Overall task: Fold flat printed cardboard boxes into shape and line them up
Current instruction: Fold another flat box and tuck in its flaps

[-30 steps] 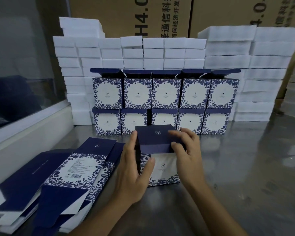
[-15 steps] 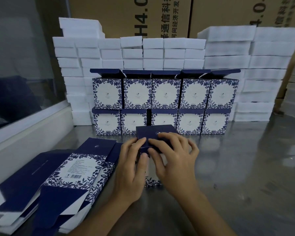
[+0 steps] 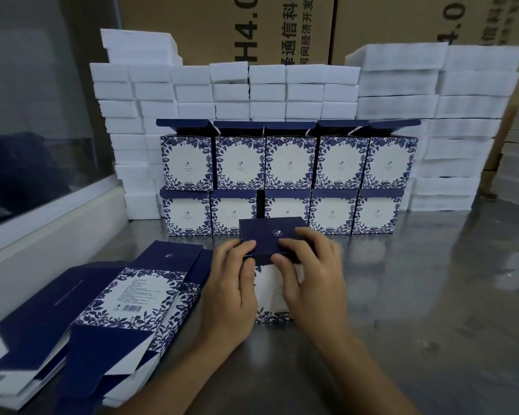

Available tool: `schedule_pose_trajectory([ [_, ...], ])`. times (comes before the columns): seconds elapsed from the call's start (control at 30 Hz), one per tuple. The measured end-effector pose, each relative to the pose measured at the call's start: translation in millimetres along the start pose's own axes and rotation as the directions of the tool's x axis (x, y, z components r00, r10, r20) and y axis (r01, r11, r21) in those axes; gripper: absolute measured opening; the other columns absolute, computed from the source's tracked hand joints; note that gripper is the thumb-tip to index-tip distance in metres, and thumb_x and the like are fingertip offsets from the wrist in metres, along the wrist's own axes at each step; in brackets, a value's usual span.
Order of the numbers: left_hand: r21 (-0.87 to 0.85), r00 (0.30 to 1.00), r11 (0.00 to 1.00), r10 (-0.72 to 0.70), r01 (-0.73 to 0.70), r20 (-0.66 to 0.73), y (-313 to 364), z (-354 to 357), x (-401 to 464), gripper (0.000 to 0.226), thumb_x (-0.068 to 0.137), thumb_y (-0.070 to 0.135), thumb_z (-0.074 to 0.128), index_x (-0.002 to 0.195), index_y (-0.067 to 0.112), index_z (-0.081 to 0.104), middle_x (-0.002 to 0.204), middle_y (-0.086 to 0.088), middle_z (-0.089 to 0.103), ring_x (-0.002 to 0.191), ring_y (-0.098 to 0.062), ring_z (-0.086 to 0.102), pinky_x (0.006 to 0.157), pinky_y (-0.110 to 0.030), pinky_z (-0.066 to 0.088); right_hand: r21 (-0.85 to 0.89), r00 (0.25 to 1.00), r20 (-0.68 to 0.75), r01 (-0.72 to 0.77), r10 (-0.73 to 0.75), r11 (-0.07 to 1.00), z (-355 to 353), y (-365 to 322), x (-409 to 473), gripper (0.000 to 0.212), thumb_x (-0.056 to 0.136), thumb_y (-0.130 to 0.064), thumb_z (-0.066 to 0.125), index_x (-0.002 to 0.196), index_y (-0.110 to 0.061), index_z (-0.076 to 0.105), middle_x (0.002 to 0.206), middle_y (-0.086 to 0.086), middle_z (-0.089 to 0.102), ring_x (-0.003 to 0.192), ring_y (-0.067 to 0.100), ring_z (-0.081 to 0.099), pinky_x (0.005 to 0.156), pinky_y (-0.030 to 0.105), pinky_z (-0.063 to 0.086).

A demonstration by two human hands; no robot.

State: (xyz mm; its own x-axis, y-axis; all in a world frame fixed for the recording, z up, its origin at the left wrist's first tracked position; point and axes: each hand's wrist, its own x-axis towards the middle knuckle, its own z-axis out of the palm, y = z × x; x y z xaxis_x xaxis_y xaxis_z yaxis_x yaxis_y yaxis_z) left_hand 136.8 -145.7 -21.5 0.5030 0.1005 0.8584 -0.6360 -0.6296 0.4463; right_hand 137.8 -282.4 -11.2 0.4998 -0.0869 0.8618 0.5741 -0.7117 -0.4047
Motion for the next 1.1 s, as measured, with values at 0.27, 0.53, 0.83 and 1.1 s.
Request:
schedule_pose_trajectory([
  [0.27,0.007,0.999,1.0,-0.029,0.029,0.014,0.4,1.1,0.5,0.039,0.1,0.028,0.035,0.124,0.009,0.06,0.128,-0.002,0.055,0.116,0.022,0.037,0.093,0.002,0.027,0.108,0.998,0.008,-0.058,0.057,0.992,1.6,15.8,2.5,0.022,0.095,-0.027,0.063,0.105,-0.01,0.071,0.118,0.005,0.057,0.108,0.022,0.056,0.084,0.036,0.054],
  [0.53,0.016,1.0,1.0,-0.006,0.006,0.022,-5.1,1.4,-0.1,0.04,0.101,0.029,0.035,0.129,0.011,0.056,0.132,-0.003,0.055,0.12,0.001,0.046,0.096,0.0,0.028,0.313,0.934,0.05,-0.352,0.355,0.882,-2.5,21.7,-7.3,0.015,0.102,-0.034,0.047,0.116,-0.038,0.048,0.108,-0.009,0.063,0.09,0.004,0.062,0.076,0.036,0.054],
  [0.83,0.262,0.88,0.957,-0.231,0.128,0.414,-26.9,9.5,-9.1,0.038,0.099,0.039,0.047,0.136,0.03,0.053,0.1,0.009,0.071,0.09,-0.015,0.067,0.072,-0.027,0.047,0.117,0.842,-0.041,-0.531,0.538,0.839,1.8,33.2,-13.1,0.019,0.094,-0.02,0.063,0.108,-0.023,0.052,0.108,-0.004,0.056,0.093,0.019,0.059,0.074,0.032,0.044],
  [1.1,0.36,0.722,0.93,-0.198,-0.075,0.663,-30.7,22.2,-12.0,0.044,0.1,0.047,0.041,0.142,0.035,0.046,0.151,0.015,0.04,0.141,-0.004,0.029,0.108,-0.028,0.018,-0.194,0.768,0.358,-0.496,0.532,0.846,7.7,43.6,-16.0,0.01,0.086,-0.034,0.065,0.095,-0.03,0.067,0.091,-0.01,0.071,0.089,0.016,0.068,0.082,0.035,0.055],
])
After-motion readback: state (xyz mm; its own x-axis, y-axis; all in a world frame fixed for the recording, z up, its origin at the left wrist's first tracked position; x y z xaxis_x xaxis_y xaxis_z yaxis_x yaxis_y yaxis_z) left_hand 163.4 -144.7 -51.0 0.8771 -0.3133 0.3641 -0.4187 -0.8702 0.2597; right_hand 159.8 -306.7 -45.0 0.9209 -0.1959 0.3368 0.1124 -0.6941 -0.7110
